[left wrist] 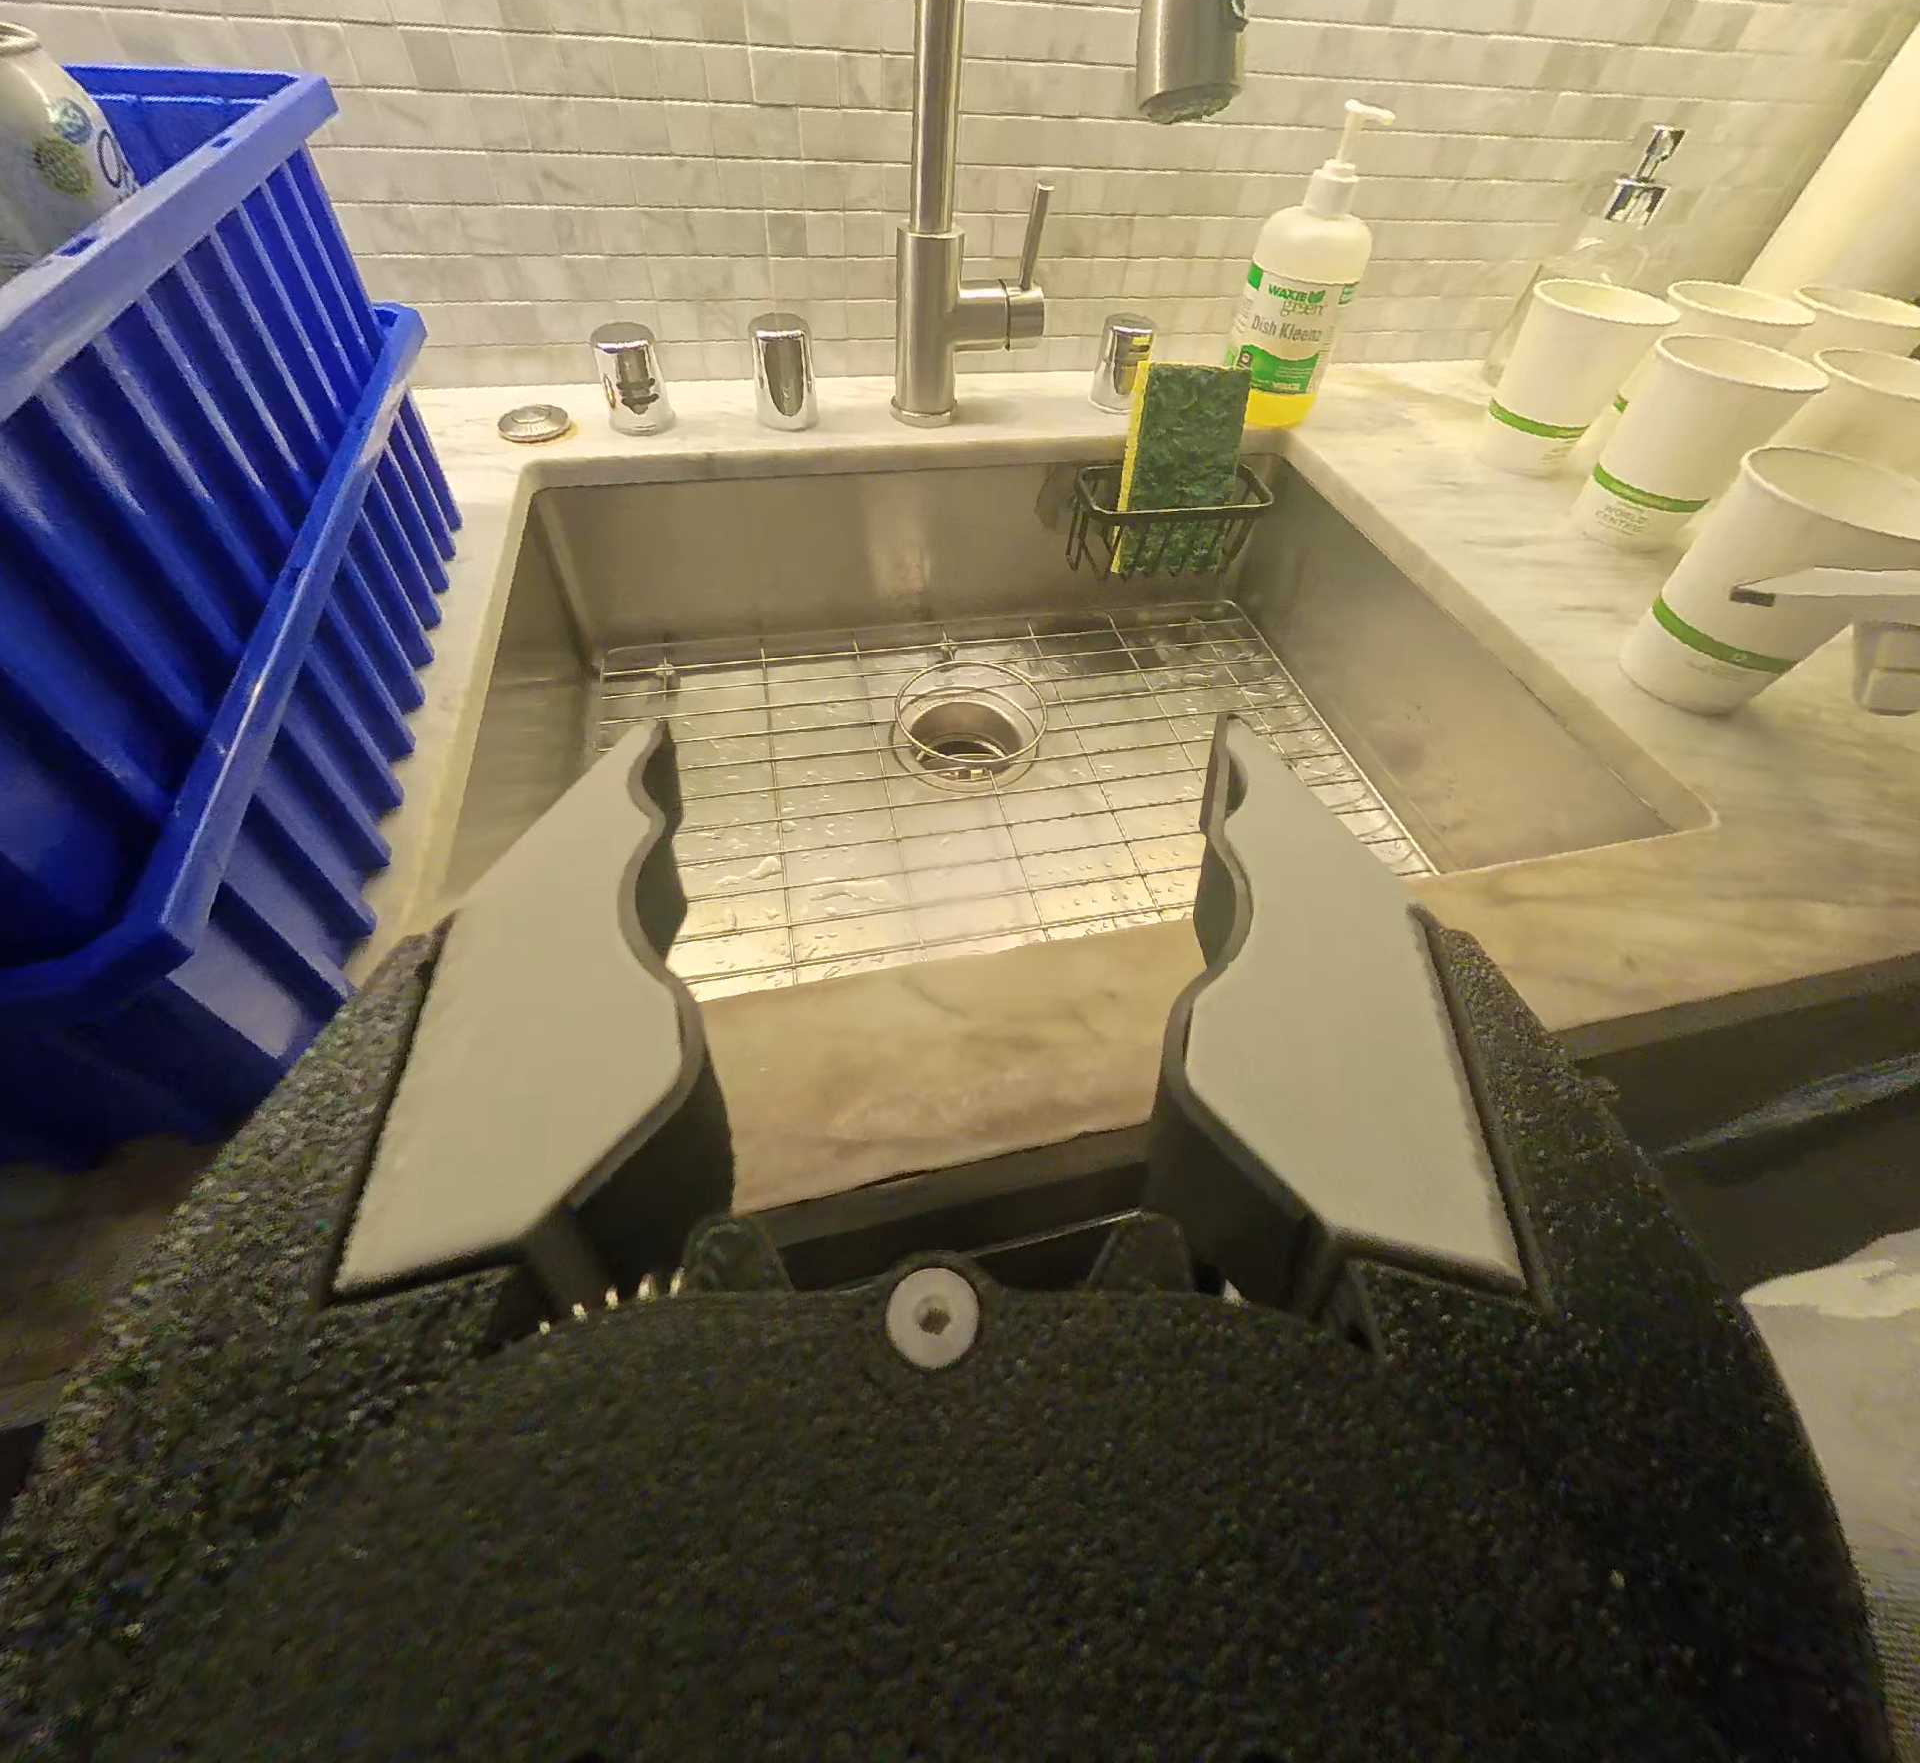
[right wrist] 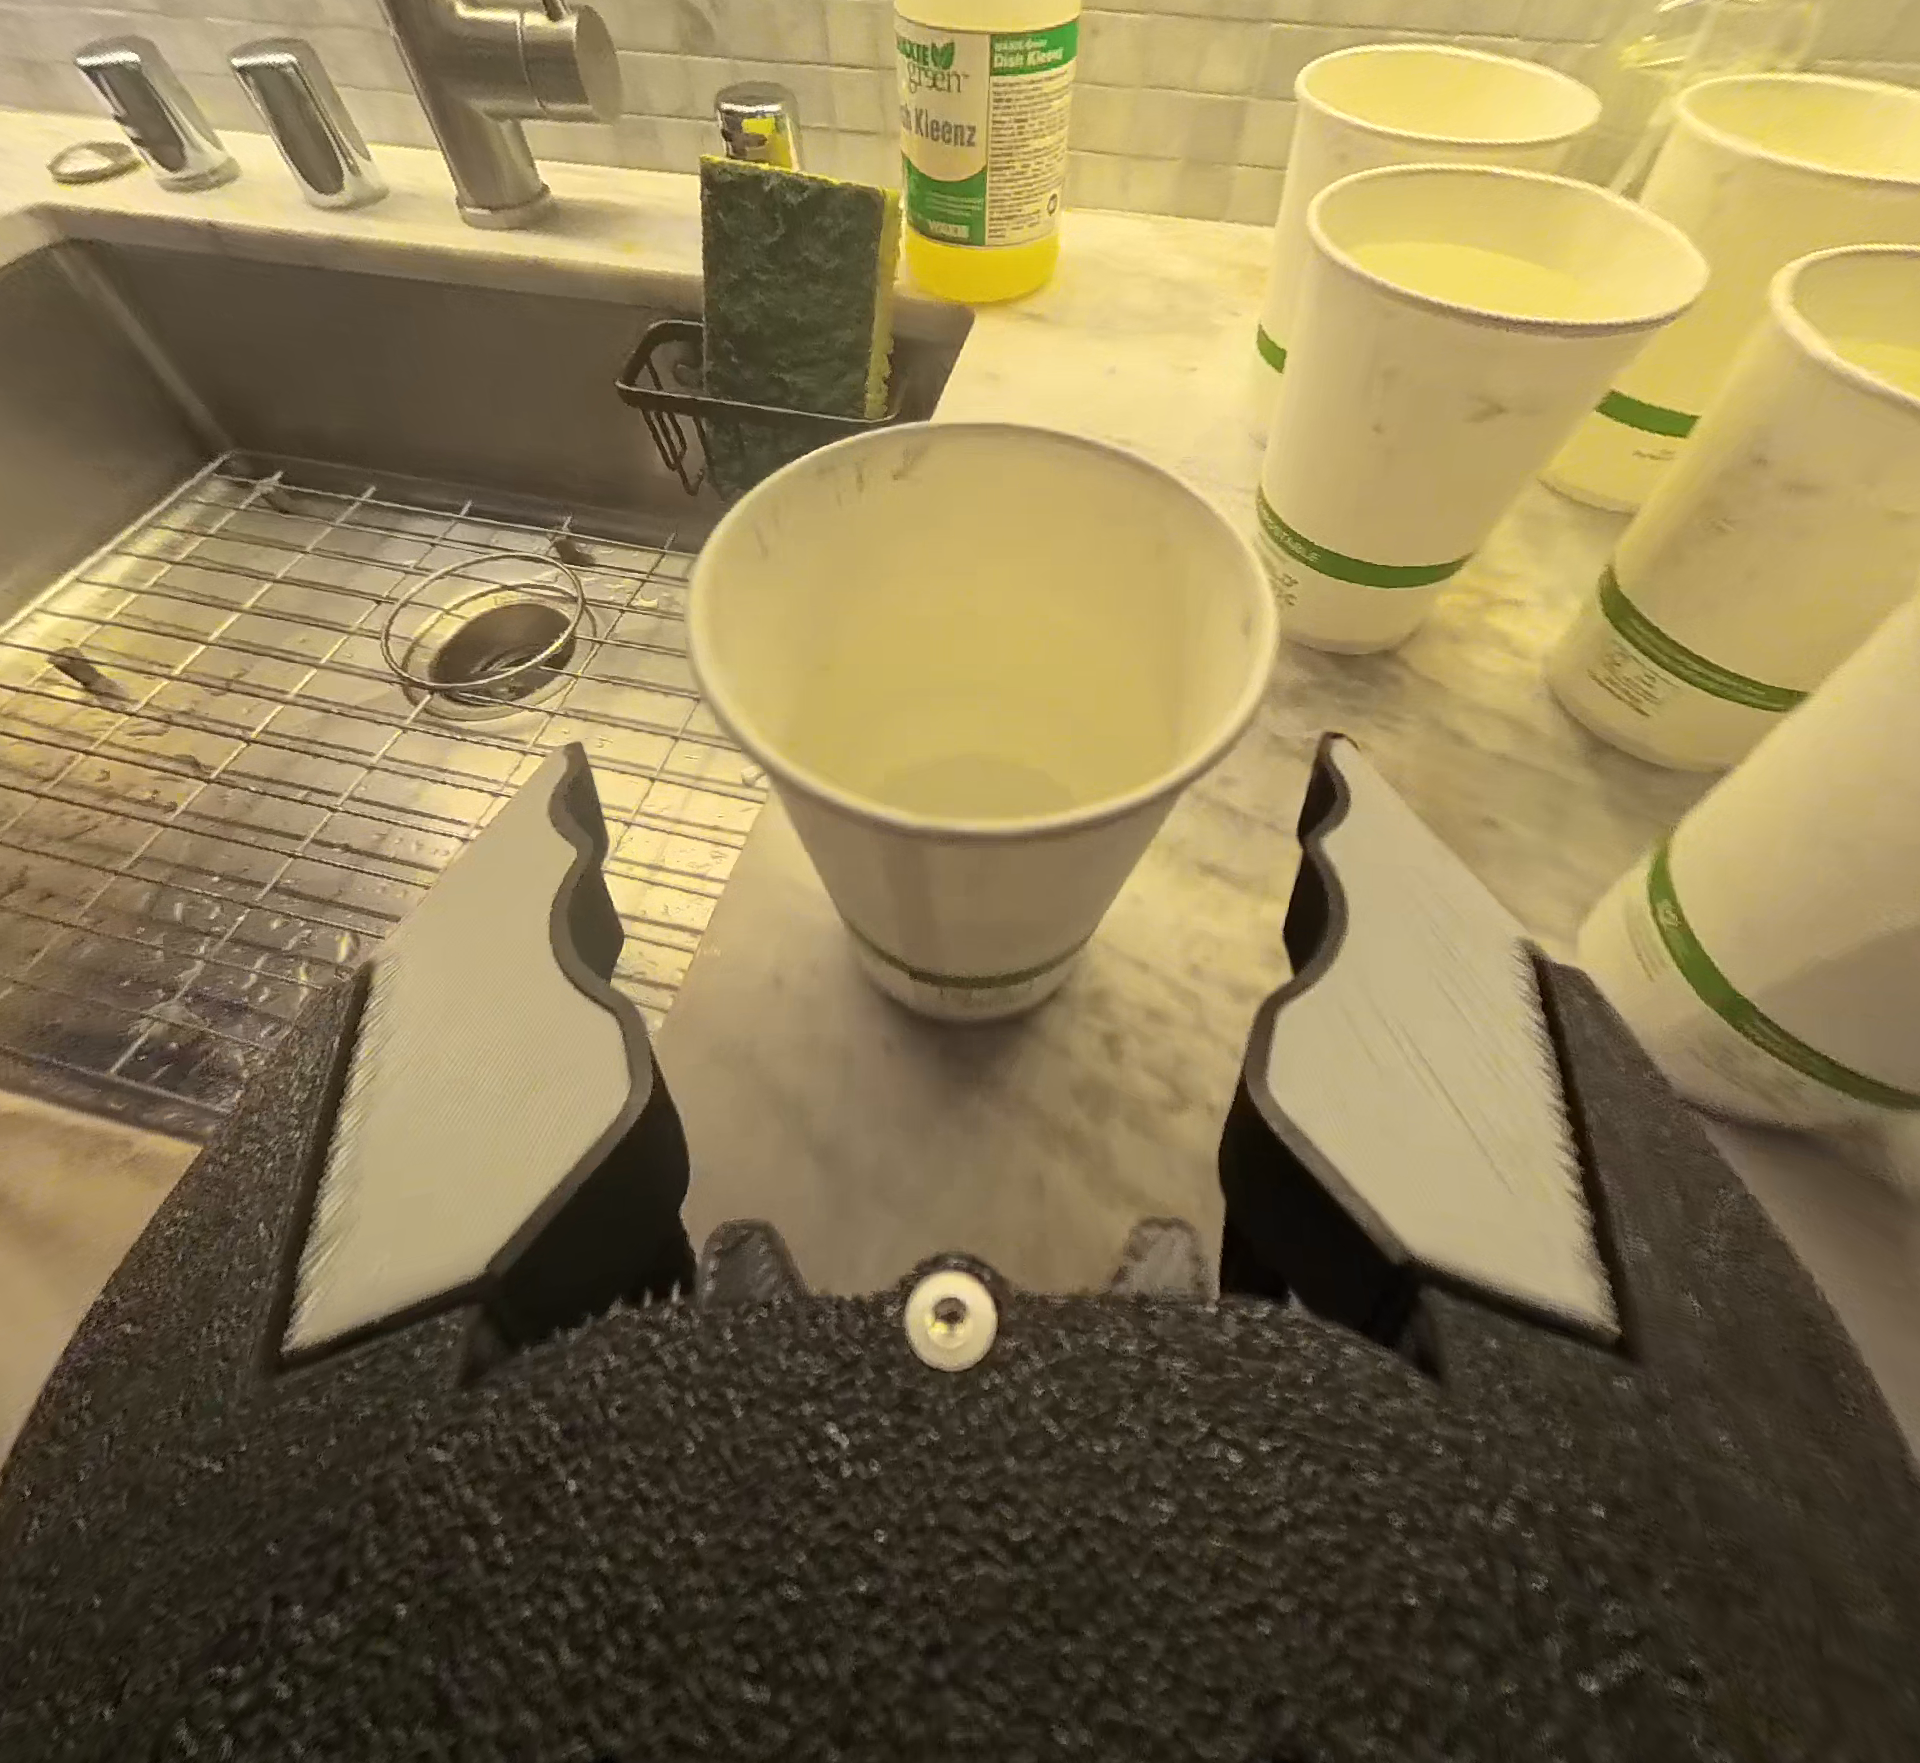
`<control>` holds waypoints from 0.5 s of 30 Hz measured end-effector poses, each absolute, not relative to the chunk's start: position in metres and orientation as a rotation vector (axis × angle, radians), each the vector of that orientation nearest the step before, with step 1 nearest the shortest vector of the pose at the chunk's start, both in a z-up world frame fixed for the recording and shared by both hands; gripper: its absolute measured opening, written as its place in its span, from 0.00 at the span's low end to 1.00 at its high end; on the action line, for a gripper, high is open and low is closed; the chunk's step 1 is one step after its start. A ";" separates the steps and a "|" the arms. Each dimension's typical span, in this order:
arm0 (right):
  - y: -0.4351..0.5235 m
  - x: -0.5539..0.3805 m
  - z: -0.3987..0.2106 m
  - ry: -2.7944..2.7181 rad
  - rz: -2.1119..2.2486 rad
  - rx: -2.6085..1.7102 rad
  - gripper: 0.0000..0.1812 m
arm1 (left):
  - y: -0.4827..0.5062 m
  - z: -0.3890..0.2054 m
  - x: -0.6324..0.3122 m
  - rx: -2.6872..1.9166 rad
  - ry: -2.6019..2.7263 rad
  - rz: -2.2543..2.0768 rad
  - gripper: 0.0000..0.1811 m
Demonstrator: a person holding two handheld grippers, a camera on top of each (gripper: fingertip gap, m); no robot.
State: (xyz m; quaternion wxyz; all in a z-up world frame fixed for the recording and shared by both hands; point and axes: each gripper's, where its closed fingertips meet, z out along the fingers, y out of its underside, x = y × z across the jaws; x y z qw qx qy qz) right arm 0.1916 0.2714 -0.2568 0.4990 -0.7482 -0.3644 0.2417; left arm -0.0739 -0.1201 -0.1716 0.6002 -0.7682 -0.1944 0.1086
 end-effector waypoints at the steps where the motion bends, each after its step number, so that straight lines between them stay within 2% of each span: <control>1: 0.275 0.187 -0.258 -0.889 0.605 -1.811 0.72 | -0.120 -0.171 -0.073 -1.781 -0.457 0.254 0.55; 15: 0.296 0.160 -0.267 -0.979 0.677 -1.730 0.69 | -0.107 -0.176 -0.055 -1.816 -0.517 0.280 0.54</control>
